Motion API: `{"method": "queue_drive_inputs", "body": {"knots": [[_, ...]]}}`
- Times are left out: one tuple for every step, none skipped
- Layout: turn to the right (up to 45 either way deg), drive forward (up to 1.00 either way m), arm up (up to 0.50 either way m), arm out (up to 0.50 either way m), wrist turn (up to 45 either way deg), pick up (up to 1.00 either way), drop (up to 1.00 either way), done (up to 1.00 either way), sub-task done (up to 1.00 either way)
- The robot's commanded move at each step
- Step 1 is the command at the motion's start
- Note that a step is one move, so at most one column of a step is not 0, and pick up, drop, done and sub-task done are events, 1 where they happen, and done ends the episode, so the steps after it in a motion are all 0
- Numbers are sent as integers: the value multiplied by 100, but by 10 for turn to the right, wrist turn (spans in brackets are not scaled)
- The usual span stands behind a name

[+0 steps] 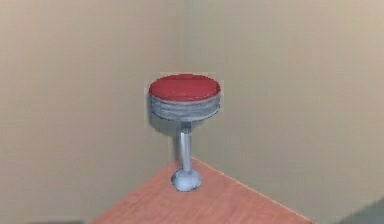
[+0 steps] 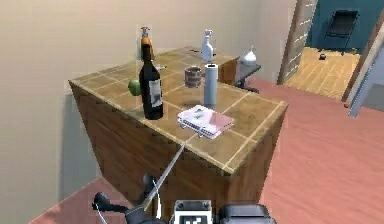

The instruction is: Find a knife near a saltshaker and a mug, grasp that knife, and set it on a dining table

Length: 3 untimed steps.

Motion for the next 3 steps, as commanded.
{"method": "queue_drive_inputs", "body": {"knots": [[-450,0,0,0,0,0,0,0,0],[-450,0,0,0,0,0,0,0,0],[-450,0,0,0,0,0,0,0,0]]}}
